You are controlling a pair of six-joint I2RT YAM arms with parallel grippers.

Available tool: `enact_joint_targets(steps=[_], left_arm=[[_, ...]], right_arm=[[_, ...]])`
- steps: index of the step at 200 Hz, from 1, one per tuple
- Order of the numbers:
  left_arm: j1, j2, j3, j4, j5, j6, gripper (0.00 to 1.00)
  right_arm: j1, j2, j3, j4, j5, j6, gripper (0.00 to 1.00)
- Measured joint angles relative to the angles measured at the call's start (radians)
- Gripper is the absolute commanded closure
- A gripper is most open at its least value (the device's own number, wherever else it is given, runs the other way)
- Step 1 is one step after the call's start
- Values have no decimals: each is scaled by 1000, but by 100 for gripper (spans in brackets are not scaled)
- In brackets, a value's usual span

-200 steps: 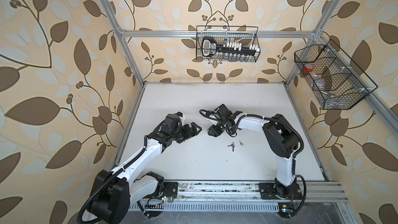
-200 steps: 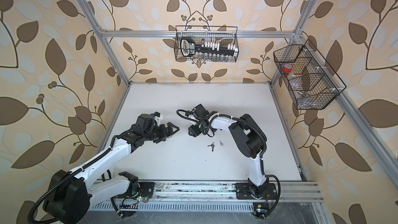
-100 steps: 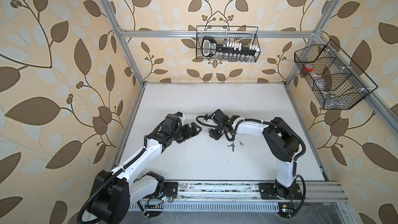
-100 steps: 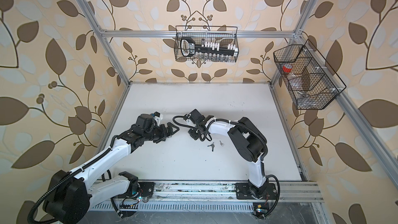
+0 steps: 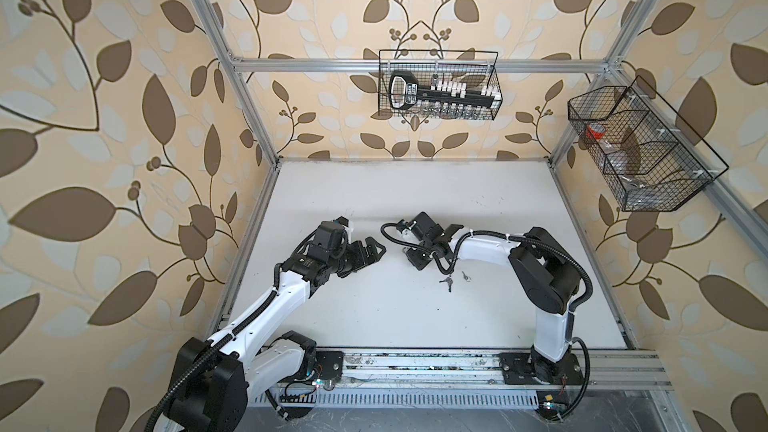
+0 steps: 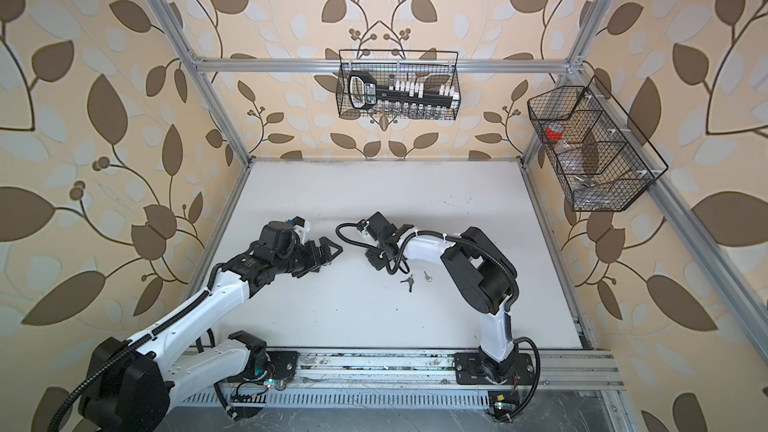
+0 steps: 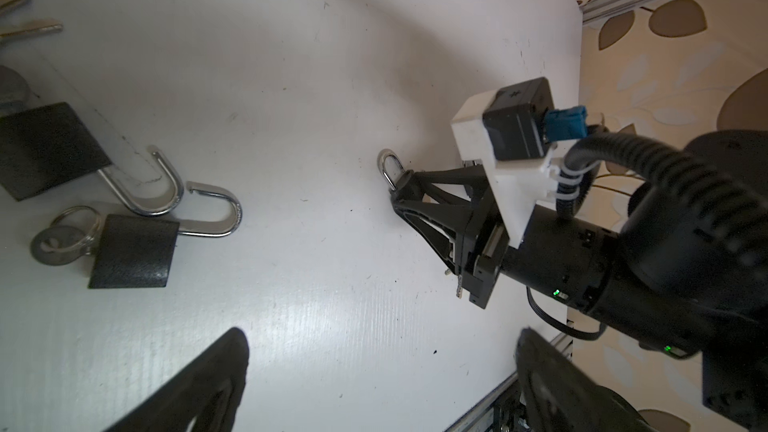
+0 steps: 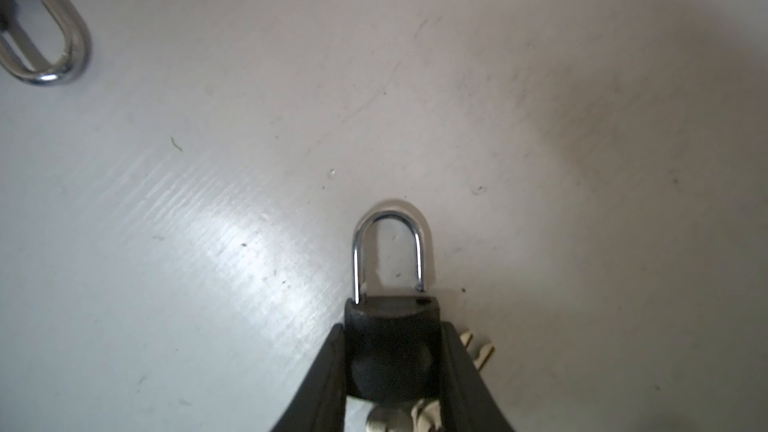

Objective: Lock with the key

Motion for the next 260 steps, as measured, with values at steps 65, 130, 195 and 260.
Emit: enact_joint_targets(steps=[65,130,195,260], left_arm=[[1,-22,126,-57,5,29,8],[-34,14,253,19,162,27,27],[-133,89,295,50,189,23,47],[-158,122,295,66,187,22,65]], right_arm=[[-26,-302,-195,64,-121,12,92],[-12,-631,-322,264,-210,11,99],[21,-683,-333,289,-217,-4,100],[36,-698,-333,291,-217,-11,100]])
